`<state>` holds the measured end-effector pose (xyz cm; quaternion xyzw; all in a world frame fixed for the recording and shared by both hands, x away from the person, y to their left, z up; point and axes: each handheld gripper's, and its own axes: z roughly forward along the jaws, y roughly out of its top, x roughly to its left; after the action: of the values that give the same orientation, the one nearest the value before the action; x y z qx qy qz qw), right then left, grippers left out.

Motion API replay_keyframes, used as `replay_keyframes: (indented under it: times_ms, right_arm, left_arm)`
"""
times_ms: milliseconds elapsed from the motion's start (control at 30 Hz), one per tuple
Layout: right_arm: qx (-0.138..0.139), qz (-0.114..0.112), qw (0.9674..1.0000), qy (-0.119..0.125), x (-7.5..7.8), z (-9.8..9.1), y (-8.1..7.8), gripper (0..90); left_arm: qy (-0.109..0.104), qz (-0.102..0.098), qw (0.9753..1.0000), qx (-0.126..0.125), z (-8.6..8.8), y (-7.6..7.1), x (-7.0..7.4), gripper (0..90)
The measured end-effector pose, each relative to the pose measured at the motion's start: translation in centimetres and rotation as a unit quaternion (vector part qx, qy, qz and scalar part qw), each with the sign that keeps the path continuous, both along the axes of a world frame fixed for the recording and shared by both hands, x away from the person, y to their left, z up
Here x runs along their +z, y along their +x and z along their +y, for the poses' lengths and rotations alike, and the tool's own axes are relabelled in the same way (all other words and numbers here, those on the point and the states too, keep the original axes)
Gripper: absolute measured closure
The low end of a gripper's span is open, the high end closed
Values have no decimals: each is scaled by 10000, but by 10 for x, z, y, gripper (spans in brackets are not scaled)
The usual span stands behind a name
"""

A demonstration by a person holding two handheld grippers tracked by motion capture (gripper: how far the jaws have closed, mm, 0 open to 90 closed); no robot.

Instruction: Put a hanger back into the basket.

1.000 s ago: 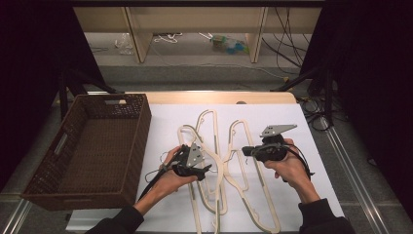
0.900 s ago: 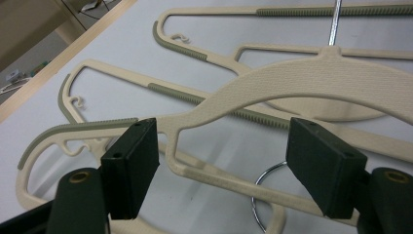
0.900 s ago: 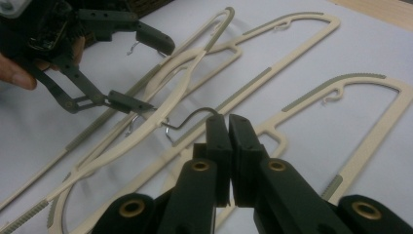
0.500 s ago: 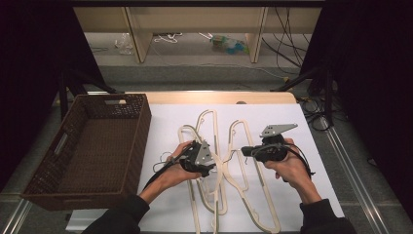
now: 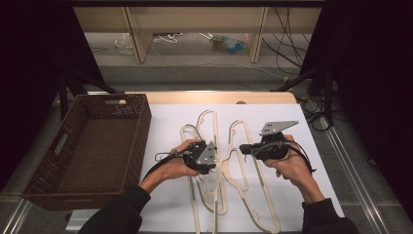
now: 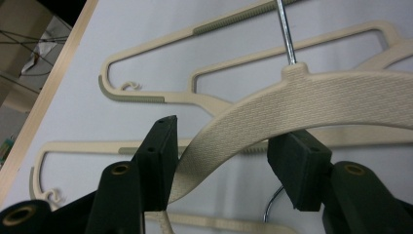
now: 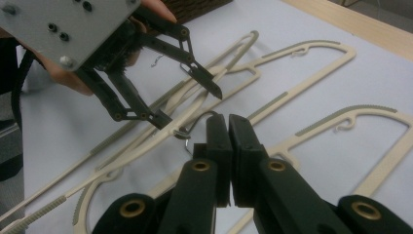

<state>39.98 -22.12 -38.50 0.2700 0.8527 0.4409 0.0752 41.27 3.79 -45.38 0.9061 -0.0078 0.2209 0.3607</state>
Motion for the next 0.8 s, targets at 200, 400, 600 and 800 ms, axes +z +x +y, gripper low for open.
replay_keyframes:
  times_ms: [200, 400, 600, 800]
  right_arm:
    - [98, -24, 9999, -17, 5, 3, -1, 886]
    - [123, -92, 9999, 8, 12, 3, 1, 885]
    - [195, -150, 9997, -72, 17, 6, 5, 885]
    - [358, -244, 9990, -71, 26, 13, 6, 886]
  left_arm:
    - [440, -172, 9985, -262, -1, 0, 9, 540]
    - [573, -114, 9975, -392, 2, -2, 19, 623]
    - [718, 95, 9964, -431, 4, -9, 24, 685]
    - [616, 595, 9954, -428, 10, -19, 35, 725]
